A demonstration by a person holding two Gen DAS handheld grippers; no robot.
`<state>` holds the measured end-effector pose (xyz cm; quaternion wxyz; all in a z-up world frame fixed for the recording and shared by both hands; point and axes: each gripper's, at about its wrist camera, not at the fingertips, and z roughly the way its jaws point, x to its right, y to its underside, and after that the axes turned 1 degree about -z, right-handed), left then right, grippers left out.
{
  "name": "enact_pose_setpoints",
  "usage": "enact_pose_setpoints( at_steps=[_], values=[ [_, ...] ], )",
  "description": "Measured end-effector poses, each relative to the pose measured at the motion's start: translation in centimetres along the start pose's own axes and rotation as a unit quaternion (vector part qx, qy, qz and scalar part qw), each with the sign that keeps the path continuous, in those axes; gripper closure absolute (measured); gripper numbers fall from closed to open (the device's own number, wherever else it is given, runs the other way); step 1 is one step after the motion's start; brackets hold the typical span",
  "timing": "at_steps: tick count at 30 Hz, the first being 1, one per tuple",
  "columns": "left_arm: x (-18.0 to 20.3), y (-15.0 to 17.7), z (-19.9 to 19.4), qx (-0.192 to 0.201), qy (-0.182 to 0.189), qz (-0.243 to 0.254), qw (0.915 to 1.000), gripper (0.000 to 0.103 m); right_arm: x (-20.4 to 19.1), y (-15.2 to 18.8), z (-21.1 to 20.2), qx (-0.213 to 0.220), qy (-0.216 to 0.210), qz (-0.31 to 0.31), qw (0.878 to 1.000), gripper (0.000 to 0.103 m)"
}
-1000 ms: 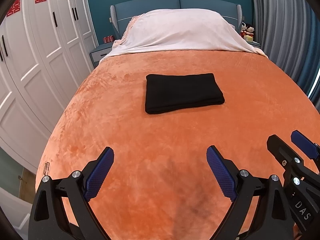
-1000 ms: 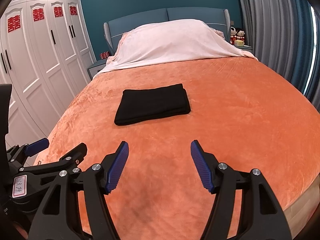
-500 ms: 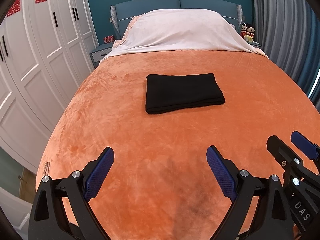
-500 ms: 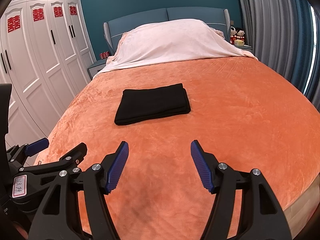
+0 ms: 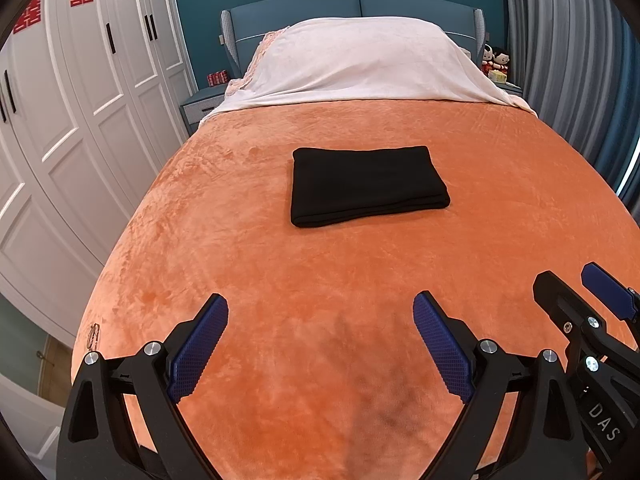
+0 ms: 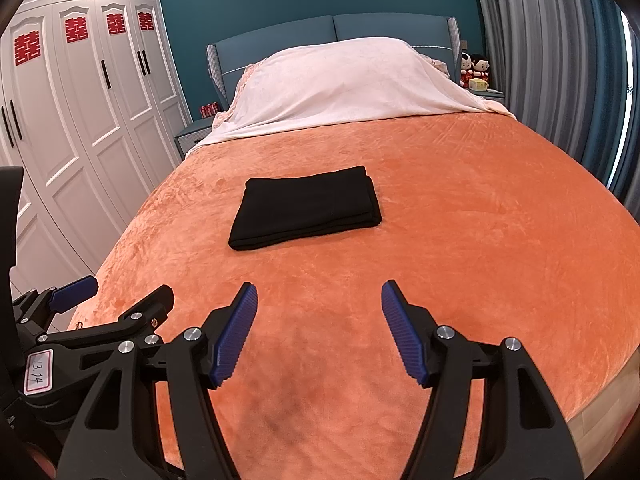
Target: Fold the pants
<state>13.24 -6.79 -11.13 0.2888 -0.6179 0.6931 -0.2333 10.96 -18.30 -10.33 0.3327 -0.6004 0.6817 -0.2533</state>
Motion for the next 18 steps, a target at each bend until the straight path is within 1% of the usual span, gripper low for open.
enact_pose_setpoints(
  at_steps=[18],
  values=[
    [-0.09,0.13,0.04,-0.002,-0.001,-0.002,1.0,0.011,0.01,-0.04,0.02,0.0,0.0,0.0,1.0,0.04]
  ],
)
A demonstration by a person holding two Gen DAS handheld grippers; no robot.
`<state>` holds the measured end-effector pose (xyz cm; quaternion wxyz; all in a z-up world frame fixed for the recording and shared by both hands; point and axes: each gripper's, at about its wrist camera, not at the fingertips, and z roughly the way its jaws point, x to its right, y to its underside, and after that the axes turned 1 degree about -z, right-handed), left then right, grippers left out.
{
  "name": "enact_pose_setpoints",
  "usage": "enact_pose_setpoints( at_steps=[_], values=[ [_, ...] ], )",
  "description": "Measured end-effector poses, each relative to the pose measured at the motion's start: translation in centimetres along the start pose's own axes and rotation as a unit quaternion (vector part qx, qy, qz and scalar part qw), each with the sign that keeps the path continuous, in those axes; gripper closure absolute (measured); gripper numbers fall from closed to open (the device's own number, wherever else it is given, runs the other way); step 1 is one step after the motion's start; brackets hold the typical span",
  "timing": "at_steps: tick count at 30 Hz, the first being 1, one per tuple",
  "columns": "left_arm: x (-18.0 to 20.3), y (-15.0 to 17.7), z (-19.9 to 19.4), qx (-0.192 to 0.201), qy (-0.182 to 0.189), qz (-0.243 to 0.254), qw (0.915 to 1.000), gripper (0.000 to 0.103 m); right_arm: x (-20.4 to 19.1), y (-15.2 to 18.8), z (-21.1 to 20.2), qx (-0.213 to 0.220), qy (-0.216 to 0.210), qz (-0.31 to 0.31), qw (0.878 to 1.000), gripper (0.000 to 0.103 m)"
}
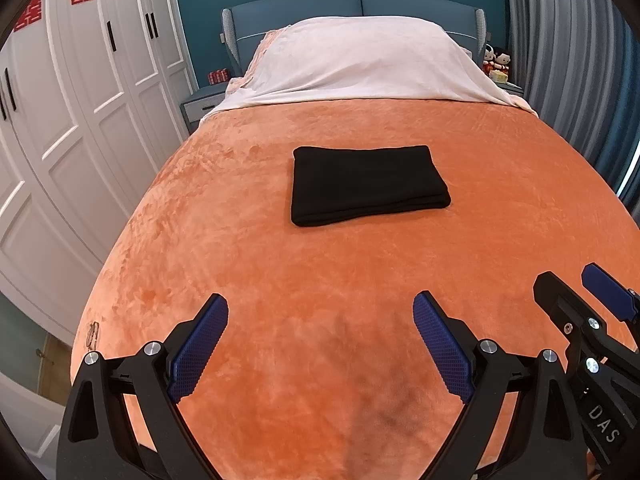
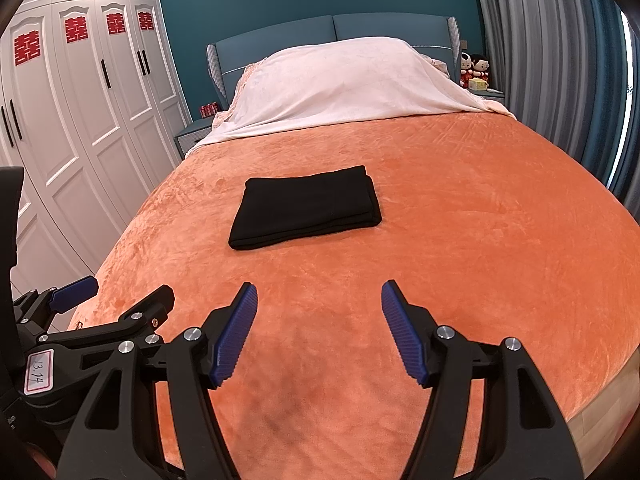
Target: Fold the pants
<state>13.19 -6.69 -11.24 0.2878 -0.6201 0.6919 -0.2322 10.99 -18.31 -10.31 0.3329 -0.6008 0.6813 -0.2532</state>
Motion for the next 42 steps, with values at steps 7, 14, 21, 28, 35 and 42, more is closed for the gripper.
enact_pose_setpoints(
  at_steps=[7,14,21,28,35,42],
  values=[
    [0.1,0.1,0.1,0.002,-0.005,0.001,1.0,0.011,-0.1,0.1,0.1,0.0,0.0,0.0,1.0,0.04],
    [0.1,0.1,0.3,-0.003,-0.004,-0.005,1.0,0.011,-0.2,0.1,0.1,0.0,-0.001,0.001,1.0,0.04],
    [0.0,0.1,0.2,0.004,0.0,-0.01,0.9999,0.011,-0.2,0.2,0.2,0.0,-0.001,0.0,1.0,0.04],
    [0.2,0.4,0.6,-0.003,-0.015,-0.002,0.9999,0.011,-0.2,0.2,0.2,0.001,-0.001,0.0,1.0,0.04],
    [-0.2,0.6,1.1,-0.017,-0.005,-0.01,0.9998,0.011,-0.3,0.3,0.4,-0.001,-0.002,0.0,1.0,0.04],
    [-0.2,0.4,1.1,-0.016,-0.004,-0.009,0.9998,0.011,-0.4,0.4,0.4,-0.001,-0.002,-0.001,1.0,0.04]
  ],
)
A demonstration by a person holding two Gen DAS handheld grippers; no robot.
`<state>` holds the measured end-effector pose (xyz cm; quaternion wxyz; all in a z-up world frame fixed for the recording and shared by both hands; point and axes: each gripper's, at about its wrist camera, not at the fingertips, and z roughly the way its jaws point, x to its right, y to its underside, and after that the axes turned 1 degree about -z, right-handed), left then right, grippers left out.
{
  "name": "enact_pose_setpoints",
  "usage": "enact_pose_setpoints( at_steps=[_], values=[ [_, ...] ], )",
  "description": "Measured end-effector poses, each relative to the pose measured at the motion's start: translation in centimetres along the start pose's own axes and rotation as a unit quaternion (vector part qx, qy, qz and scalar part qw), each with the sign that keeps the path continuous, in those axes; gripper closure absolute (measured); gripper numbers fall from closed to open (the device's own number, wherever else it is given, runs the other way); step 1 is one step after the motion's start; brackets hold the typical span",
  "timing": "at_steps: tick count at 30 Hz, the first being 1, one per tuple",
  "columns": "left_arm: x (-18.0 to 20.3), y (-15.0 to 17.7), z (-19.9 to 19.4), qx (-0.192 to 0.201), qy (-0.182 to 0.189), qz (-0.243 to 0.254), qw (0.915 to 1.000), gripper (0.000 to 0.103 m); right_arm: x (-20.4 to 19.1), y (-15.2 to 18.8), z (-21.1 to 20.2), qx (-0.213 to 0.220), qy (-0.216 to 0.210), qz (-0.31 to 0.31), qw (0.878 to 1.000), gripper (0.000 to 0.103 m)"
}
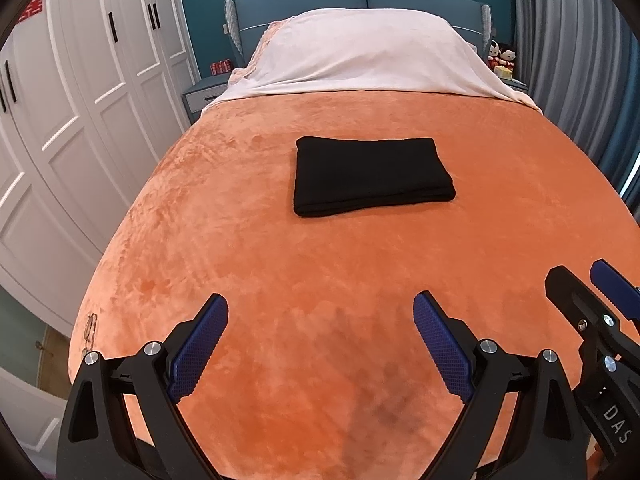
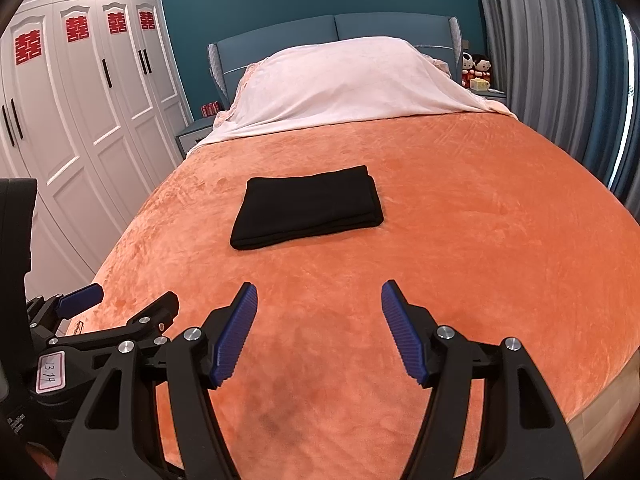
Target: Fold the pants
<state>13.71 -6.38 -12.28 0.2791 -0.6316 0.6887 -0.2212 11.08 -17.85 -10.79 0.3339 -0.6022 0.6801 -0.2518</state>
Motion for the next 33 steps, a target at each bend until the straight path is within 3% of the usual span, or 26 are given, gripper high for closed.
enact_pose_setpoints(
  at_steps=[15,33],
  values=[
    [0.1,-0.1,-0.1,0.002,0.0,0.001,1.0,0.011,0.0,-0.1,0.0,0.0,0.0,0.0,1.0,0.04],
    [-0.2,-1.3,-2.4,0.038,-0.032,0.002,0.9988,0.011,0.3,-0.4,-0.1,0.005,-0.011,-0.014,1.0,0.04]
  ],
)
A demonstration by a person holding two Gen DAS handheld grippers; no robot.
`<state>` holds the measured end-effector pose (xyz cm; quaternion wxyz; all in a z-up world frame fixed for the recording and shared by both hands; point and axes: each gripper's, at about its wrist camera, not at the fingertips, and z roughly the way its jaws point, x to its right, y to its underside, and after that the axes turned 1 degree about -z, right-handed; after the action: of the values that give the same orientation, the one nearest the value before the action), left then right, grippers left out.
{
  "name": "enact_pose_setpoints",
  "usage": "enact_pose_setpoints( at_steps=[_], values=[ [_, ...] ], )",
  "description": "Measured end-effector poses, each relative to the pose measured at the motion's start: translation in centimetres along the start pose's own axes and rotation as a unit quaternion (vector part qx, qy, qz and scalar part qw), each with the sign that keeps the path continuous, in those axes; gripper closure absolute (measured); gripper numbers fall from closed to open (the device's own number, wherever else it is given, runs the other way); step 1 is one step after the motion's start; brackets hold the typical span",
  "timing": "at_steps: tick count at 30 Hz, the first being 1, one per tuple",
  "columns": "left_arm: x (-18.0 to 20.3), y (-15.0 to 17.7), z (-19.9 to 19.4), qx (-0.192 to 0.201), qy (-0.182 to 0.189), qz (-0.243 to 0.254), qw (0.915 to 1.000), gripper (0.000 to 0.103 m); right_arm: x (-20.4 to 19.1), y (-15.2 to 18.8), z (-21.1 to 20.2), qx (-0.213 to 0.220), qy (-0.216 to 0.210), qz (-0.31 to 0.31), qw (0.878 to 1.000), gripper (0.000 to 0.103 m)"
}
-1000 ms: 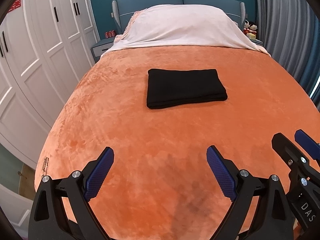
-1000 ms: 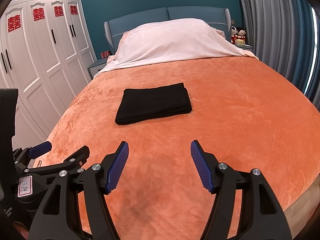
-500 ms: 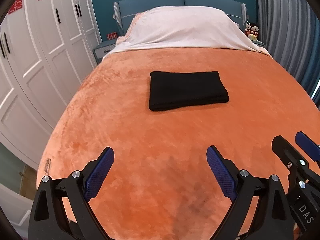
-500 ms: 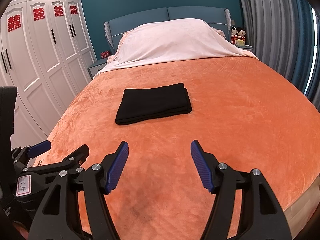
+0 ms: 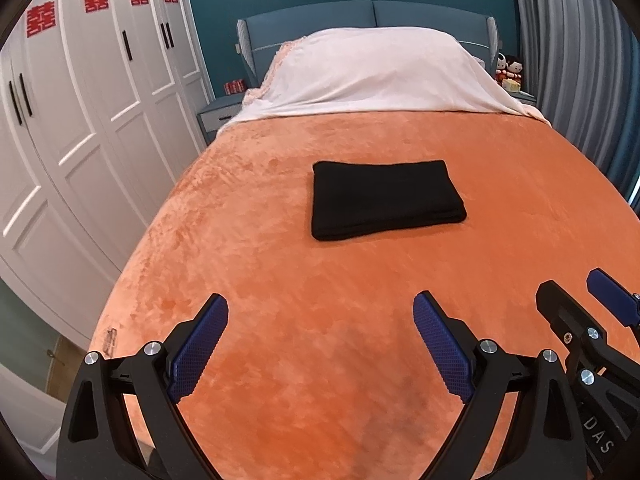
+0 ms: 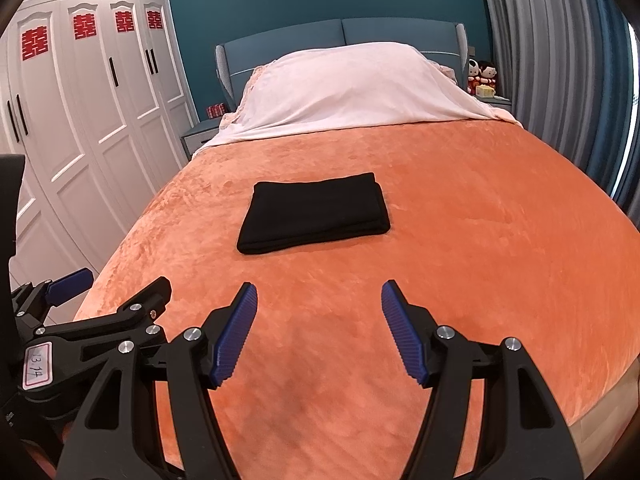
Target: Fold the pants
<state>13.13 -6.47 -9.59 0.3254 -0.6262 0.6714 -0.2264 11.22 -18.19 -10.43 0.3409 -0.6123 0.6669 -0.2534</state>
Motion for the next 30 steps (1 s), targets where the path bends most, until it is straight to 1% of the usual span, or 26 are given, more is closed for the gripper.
enact_pose_setpoints(
  at_steps=[5,15,30],
  values=[
    [-0.3,-0.6,-1.2,0.02,-0.014,-0.004,0.9997,0.011,-0.1,-0.5,-0.6,0.007,-0.004,-0.006,1.0,0.04],
    [-0.7,-1.4,-2.6,0.044,-0.024,-0.011,0.9987,0.011,-0.3,-1.6,-1.6,0.021,-0.009,-0.011,1.0,0.04],
    [-1.0,-2.1,-3.4,0.057,-0.024,-0.018,0.9979,0.011,-0.5,-2.9,-2.3,0.034,-0.01,-0.017,0.999,0.04]
  ],
)
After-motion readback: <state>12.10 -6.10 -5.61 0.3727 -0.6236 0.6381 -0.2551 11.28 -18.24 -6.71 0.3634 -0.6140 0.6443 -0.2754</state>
